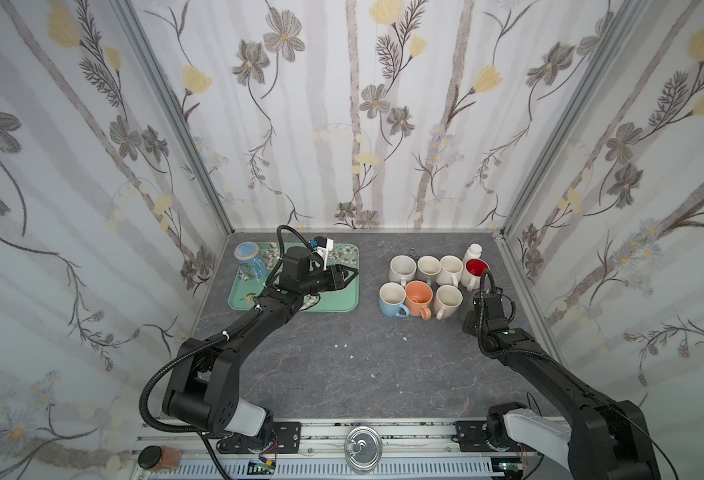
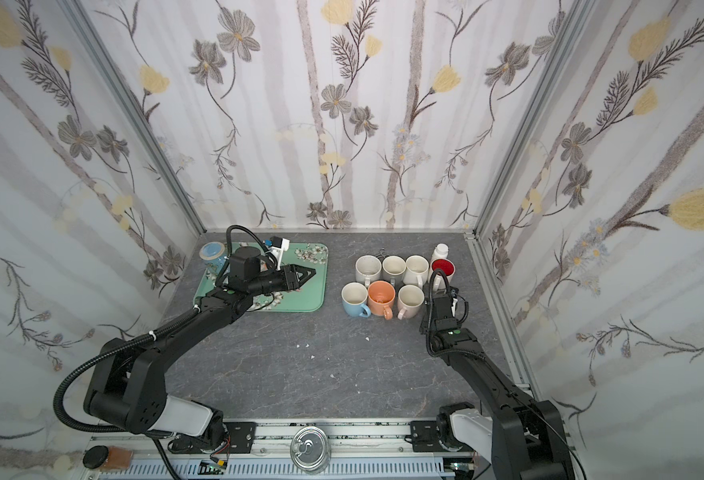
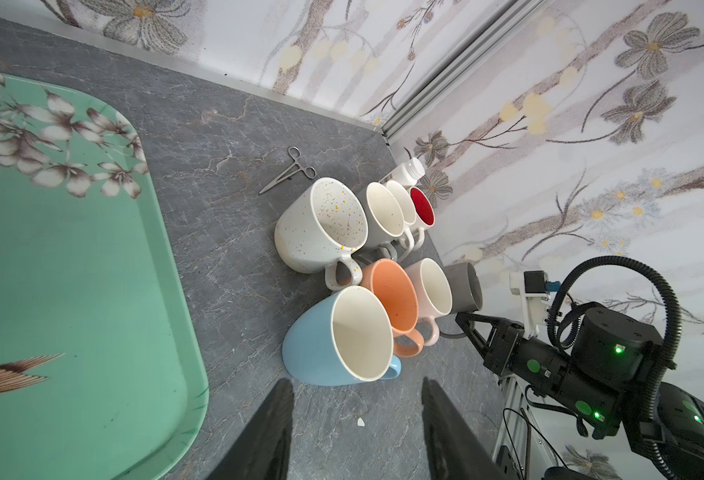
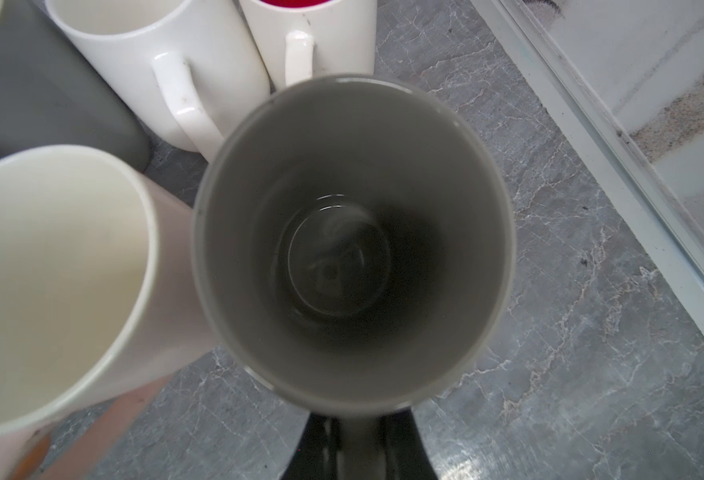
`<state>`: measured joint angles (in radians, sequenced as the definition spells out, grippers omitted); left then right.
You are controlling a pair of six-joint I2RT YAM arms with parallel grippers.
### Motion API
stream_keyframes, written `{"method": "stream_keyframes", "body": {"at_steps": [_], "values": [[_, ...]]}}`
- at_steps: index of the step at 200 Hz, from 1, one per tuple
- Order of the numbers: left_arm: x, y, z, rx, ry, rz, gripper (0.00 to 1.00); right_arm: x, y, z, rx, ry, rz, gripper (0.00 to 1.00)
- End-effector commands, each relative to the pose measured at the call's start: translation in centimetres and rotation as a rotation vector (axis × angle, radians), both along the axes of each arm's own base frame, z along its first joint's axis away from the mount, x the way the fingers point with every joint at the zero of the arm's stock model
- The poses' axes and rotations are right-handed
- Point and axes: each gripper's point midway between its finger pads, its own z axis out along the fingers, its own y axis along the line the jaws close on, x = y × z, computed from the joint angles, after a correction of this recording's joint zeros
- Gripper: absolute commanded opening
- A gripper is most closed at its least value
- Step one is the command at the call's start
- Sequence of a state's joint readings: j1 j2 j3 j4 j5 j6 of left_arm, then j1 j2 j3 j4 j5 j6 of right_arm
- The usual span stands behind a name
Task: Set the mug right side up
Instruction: 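Lower the grey mug beside the mugs with the right gripper while the left withdraws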
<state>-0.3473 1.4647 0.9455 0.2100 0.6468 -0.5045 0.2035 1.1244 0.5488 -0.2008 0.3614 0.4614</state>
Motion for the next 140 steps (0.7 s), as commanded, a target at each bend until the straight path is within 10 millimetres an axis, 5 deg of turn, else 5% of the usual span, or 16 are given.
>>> {"method": "stream_keyframes", "body": {"at_steps": [1,38,86,140], "values": [[0.0,0.2,0.3,-0.003,-0.021,-0.002,0.49,1.9,0.8,1.2,0.021,-0.071,0.023,0.11],[0.2,0.4,0.3,-0.003,-0.021,0.006,0.49,2.5,1.7,0.8,0.042,-0.062,0.072,0.15],[0.3,0.5,0.4,-0.005,-0.019,0.012,0.49,2.4,1.7,1.3,0.039,-0.048,0.075,0.42],[0.7,1.4,1.1,0.006,-0.027,0.029,0.49,1.9,1.5,5.1,0.042,-0.125,0.073,0.51]]}}
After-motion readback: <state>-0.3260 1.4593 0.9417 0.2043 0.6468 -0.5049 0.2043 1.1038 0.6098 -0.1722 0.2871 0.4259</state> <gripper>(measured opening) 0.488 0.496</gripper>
